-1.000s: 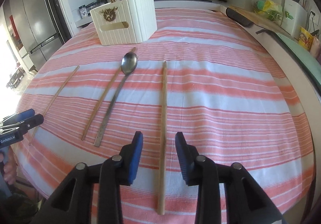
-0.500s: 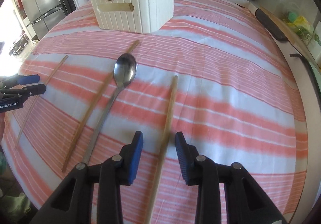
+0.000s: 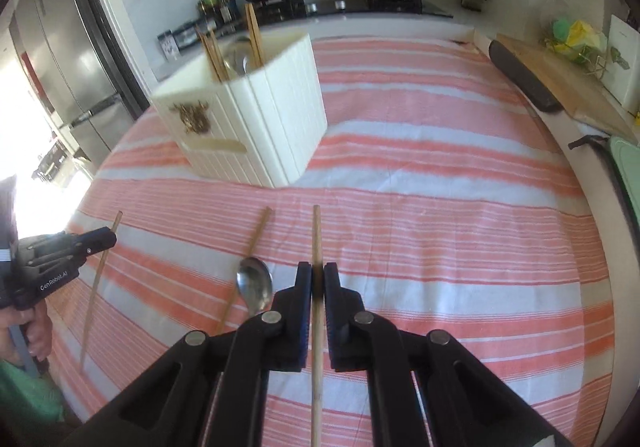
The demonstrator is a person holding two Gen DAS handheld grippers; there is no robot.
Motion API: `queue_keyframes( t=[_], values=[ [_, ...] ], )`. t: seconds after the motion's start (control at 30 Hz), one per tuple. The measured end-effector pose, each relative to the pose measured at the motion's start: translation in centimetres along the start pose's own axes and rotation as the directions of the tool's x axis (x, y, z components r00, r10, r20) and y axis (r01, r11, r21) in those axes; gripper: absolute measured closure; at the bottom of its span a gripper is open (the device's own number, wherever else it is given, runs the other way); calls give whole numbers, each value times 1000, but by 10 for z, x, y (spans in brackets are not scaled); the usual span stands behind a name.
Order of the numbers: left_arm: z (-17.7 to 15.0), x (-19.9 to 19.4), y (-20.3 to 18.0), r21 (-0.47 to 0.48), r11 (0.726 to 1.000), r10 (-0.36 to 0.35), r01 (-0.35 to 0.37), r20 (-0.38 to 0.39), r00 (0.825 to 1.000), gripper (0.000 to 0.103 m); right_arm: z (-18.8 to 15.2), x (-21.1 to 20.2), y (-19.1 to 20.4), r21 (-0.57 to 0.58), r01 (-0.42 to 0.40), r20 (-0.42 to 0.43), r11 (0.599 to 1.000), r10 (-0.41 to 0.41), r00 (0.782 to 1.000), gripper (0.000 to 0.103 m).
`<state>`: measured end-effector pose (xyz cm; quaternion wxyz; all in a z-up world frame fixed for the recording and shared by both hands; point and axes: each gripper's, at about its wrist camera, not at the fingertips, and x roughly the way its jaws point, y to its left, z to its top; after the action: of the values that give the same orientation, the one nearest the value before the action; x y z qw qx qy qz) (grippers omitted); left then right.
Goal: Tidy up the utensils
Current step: 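Carry both chopsticks over the caddy and lower them in with both tools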
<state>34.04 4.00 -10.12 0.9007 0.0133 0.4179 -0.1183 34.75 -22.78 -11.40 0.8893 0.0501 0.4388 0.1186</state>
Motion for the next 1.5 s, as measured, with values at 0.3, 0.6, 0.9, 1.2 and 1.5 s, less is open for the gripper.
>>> queue_keyframes(
  t=[0.3, 0.6, 0.9, 1.2, 1.5],
  values=[
    [1, -101, 4, -20, 998, -58, 64, 225, 973, 98, -1, -103, 21, -47, -39, 210, 998, 48, 977, 97],
    [15, -139, 8, -53, 993, -76, 102, 359, 930, 98, 6, -147, 41, -92, -4, 355, 996, 37, 934, 97],
    [48, -150, 10, -47, 994, -75, 101, 390, 918, 98, 46, -154, 45, -113, 15, 390, 993, 30, 920, 97],
    [144, -158, 15, -96, 989, -36, 110, 571, 820, 98, 140, -153, 66, -160, 48, 515, 986, 42, 856, 97],
    [200, -30, 23, -197, 974, -23, 114, 409, 912, 98, 195, -52, 87, -250, 48, 389, 967, 55, 919, 97]
  ],
)
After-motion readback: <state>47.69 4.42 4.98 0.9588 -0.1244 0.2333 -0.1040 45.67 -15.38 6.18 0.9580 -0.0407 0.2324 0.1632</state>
